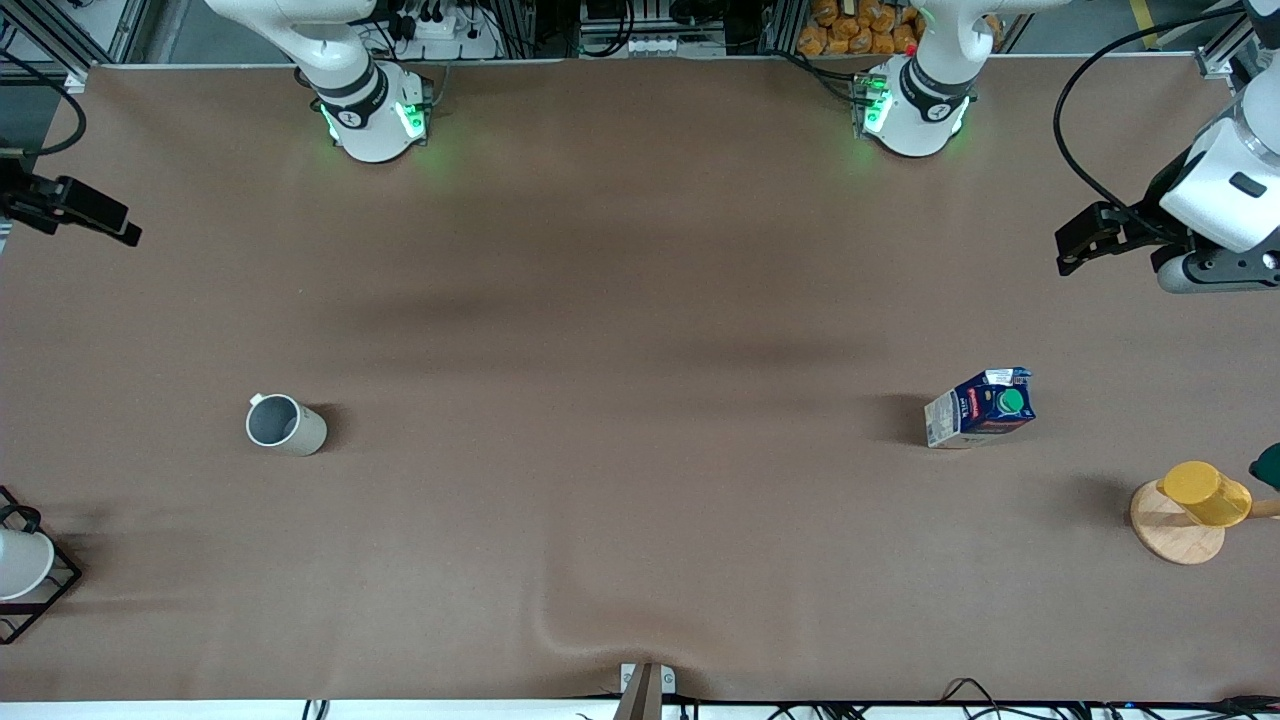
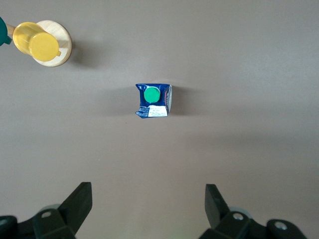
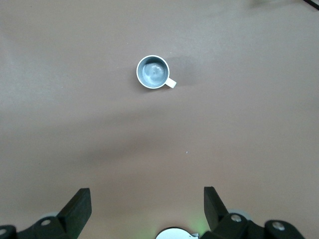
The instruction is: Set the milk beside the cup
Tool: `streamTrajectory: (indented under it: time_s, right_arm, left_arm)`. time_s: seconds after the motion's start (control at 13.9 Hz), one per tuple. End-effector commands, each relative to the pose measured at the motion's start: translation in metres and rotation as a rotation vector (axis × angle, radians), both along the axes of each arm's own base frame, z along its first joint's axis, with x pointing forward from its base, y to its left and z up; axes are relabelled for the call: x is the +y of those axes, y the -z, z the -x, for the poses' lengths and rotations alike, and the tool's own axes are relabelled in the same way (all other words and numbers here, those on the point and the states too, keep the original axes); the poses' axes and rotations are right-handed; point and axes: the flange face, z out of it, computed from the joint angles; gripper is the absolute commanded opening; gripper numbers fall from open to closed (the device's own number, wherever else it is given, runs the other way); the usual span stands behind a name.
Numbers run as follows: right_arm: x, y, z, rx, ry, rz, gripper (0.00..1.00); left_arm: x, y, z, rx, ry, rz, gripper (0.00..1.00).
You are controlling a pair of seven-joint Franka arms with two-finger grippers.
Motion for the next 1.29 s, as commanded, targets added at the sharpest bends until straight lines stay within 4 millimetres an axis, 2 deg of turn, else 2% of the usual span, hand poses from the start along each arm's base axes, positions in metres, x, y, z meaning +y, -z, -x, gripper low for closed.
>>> streamTrajectory:
  time_s: [0.0,0.22,0.29,0.57,0.72,0.86,1.22]
  right_arm:
    - [0.0,-0.009,-0.003,-0.012,0.008,0.001,1.0]
    - [0.004,-0.009,-0.004,-0.012,-0.001,0.003,1.0]
    - [0.008,-0.009,-0.004,-0.015,-0.01,0.007,1.0]
    - [0.022,0.001,-0.009,0.005,-0.035,0.001,1.0]
    - [0.03,0.019,-0.02,0.036,-0.066,-0.002,1.0]
    - [0.032,0.047,-0.034,0.083,-0.075,-0.007,1.0]
    - [0.028,0.12,-0.086,0.052,-0.239,-0.026,1.0]
  left_arm:
    - [0.002,-0.004,0.002,0.008,-0.002,0.004,1.0]
    - [0.003,0.003,-0.003,0.018,-0.002,0.003,1.0]
    - [0.005,-0.001,-0.005,0.009,-0.005,0.003,1.0]
    - [0.02,0.023,-0.024,0.025,-0.017,0.01,1.0]
    - [0.028,0.041,-0.038,0.013,-0.031,0.017,1.0]
    - [0.028,0.061,-0.048,0.024,-0.03,0.018,1.0]
    - [0.031,0.128,-0.052,-0.011,-0.028,0.012,1.0]
